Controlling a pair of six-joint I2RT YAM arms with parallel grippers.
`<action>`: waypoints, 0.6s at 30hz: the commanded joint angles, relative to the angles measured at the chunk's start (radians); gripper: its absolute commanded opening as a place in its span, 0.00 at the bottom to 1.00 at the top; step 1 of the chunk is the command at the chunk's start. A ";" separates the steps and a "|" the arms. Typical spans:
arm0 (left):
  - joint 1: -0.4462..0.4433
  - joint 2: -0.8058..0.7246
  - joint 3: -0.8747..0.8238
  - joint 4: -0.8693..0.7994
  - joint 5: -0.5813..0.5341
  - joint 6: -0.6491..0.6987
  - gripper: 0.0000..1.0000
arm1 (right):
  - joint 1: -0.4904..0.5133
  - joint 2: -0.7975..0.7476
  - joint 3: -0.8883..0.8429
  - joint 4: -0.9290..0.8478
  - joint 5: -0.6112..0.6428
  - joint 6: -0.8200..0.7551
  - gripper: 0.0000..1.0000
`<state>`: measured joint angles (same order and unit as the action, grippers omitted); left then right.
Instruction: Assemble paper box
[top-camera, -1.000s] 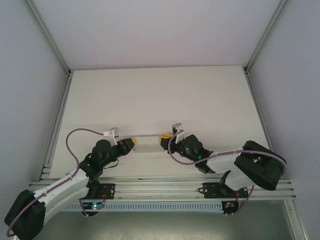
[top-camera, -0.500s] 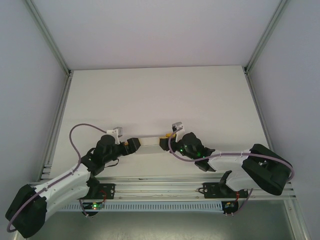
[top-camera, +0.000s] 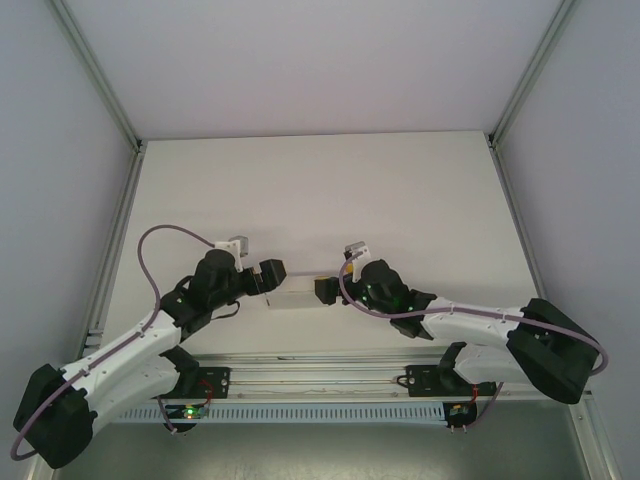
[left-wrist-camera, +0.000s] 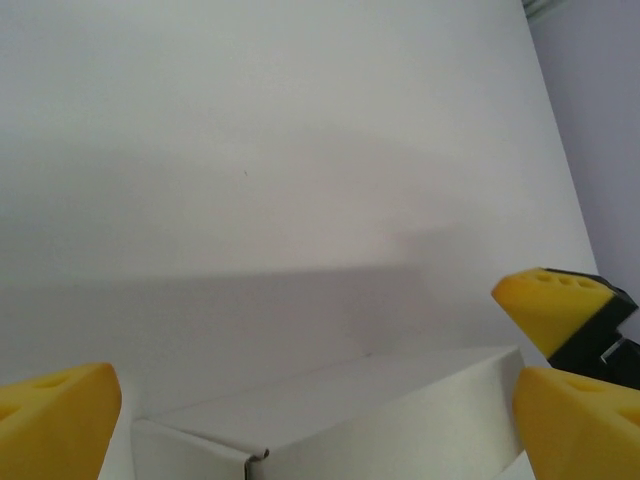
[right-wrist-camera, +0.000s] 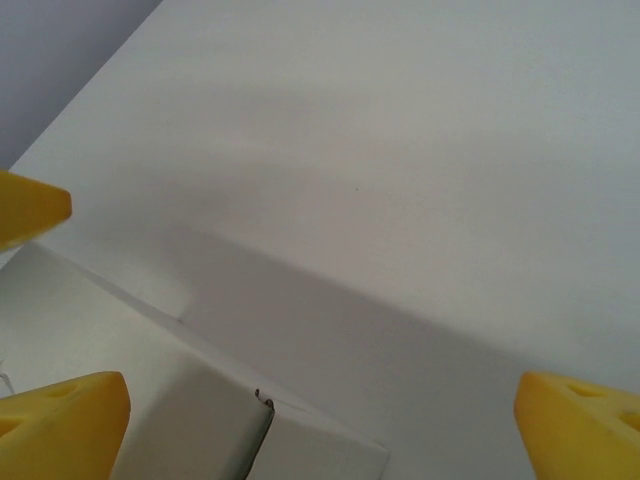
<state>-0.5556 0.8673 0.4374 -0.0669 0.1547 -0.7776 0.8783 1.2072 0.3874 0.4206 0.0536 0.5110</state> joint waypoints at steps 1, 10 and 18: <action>0.011 0.009 0.098 -0.153 -0.104 0.064 1.00 | -0.015 -0.060 0.063 -0.074 0.029 -0.073 0.98; 0.012 0.092 0.337 -0.428 -0.365 0.103 1.00 | -0.014 -0.052 0.283 -0.441 -0.435 -0.782 0.98; 0.012 0.158 0.370 -0.429 -0.388 0.121 1.00 | -0.002 0.208 0.587 -0.825 -0.434 -1.222 0.98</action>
<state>-0.5545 1.0149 0.7910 -0.4484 -0.1841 -0.6834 0.8665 1.3552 0.9031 -0.2066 -0.3321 -0.4797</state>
